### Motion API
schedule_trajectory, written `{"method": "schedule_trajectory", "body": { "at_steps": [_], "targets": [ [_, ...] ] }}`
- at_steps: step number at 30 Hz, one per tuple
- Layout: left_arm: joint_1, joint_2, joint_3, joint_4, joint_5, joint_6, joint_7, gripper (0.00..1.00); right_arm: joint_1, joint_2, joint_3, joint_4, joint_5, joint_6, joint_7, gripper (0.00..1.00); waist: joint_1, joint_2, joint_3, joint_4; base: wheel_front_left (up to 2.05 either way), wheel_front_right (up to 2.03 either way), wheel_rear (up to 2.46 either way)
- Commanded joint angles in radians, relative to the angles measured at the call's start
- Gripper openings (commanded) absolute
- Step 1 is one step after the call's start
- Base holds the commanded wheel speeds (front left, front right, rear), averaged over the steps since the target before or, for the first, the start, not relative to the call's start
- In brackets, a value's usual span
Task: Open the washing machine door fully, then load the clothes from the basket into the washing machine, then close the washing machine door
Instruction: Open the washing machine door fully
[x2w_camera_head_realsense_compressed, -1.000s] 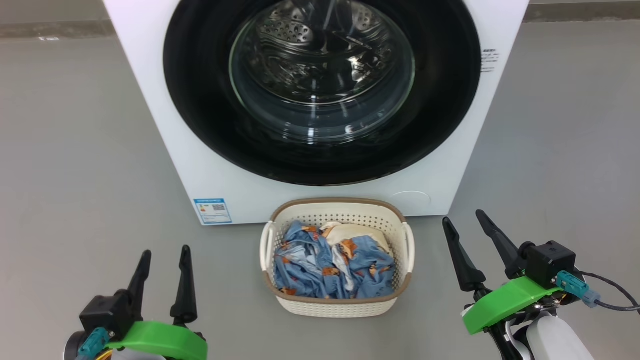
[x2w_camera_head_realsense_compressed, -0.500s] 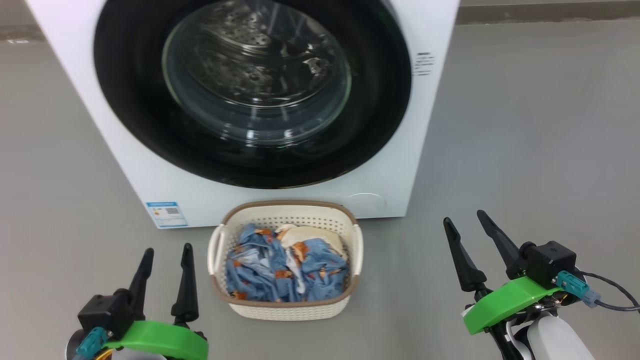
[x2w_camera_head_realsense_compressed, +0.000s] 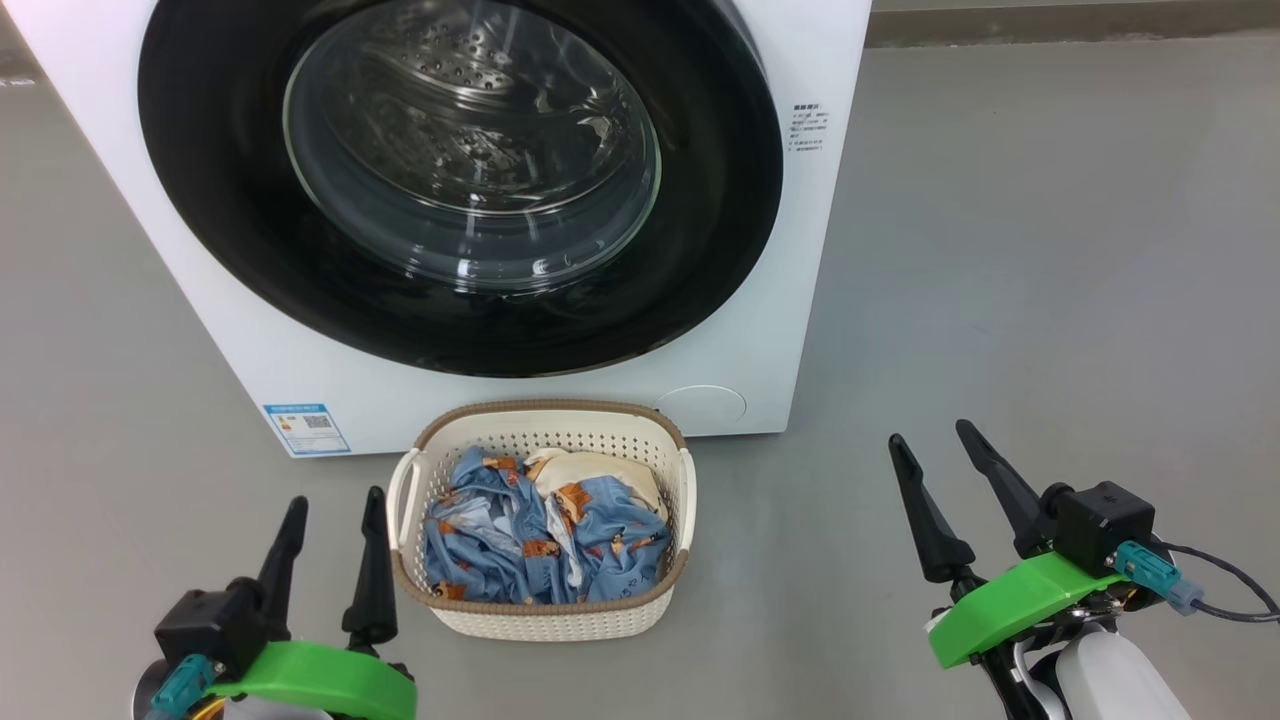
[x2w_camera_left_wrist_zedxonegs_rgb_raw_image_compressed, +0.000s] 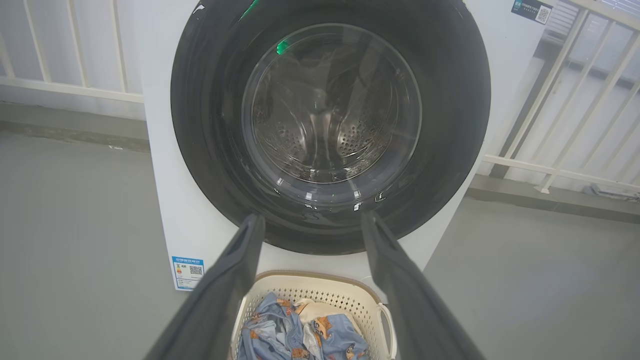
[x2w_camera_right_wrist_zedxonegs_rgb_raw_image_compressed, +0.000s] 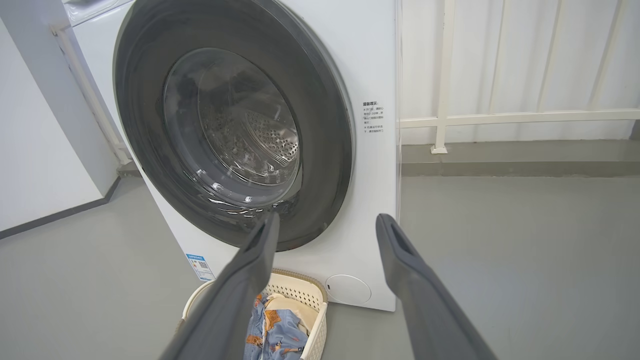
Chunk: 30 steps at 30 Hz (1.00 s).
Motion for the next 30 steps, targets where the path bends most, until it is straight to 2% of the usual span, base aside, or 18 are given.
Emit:
{"method": "schedule_trajectory", "body": {
  "at_steps": [1,30],
  "targets": [
    [-0.044,0.016,0.030,-0.022,-0.001,-0.003,-0.006,1.00,-0.038,0.002,0.020,-0.023,0.001,0.002,-0.012,1.00,0.0000,-0.0001,-0.001,0.000,0.00,0.00,0.00],
    [-0.044,0.016,0.033,-0.025,0.017,0.004,-0.006,1.00,-0.033,0.009,0.007,-0.019,0.011,0.002,-0.012,1.00,0.0000,-0.0001,0.005,0.008,0.00,0.00,0.00]
  ]
}}
